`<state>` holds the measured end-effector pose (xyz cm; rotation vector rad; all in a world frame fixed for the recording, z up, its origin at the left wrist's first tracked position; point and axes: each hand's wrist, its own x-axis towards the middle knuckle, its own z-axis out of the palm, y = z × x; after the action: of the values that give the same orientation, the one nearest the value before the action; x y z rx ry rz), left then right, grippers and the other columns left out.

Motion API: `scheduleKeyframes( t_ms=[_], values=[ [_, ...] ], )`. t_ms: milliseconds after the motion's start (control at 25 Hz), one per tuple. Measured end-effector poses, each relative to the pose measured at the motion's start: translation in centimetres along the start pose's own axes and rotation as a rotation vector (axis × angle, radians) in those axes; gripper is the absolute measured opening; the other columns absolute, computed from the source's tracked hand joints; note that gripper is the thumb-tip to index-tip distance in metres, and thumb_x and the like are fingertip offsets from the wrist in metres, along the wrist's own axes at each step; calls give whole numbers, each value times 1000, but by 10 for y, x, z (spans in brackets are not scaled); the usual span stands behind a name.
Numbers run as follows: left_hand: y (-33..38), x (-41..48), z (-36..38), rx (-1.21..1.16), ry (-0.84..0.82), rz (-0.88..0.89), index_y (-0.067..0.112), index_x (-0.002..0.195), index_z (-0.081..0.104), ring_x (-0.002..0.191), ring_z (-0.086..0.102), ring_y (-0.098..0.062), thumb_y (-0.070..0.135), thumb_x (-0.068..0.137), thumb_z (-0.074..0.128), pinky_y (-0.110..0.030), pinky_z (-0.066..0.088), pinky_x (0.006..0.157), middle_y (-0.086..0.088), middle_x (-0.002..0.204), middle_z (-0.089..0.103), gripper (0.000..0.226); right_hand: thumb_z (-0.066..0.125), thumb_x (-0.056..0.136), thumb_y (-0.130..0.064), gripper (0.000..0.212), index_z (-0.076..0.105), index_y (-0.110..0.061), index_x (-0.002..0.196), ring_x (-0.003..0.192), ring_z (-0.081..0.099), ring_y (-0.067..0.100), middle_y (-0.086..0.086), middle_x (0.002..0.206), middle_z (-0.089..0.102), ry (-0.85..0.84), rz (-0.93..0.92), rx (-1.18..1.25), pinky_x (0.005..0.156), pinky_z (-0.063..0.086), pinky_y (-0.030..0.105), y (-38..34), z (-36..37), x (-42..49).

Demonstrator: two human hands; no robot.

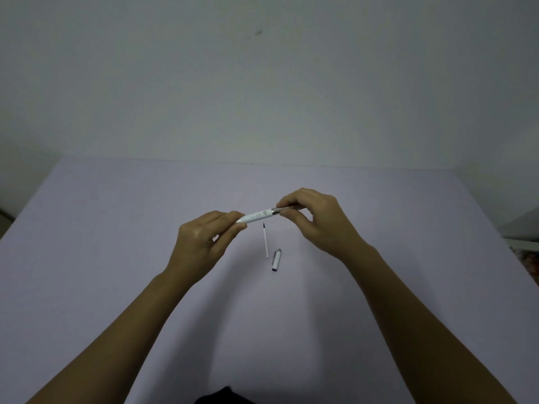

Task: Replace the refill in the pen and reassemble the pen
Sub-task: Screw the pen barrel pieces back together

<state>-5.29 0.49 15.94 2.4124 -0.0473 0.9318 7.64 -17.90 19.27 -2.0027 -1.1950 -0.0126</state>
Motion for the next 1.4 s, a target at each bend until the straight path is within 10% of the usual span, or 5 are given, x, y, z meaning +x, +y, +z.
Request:
scheduleKeyframes(
  t_ms=[1400],
  values=[
    [-2, 1, 1, 22, -49, 39, 7, 97, 70, 64, 52, -11, 27, 89, 53, -9, 36, 60, -1, 68, 67, 28, 35, 94, -31, 35, 61, -11, 80, 64, 51, 24, 6, 71, 62, -57, -125, -328, 66, 29, 25, 9, 9, 2]
  ],
)
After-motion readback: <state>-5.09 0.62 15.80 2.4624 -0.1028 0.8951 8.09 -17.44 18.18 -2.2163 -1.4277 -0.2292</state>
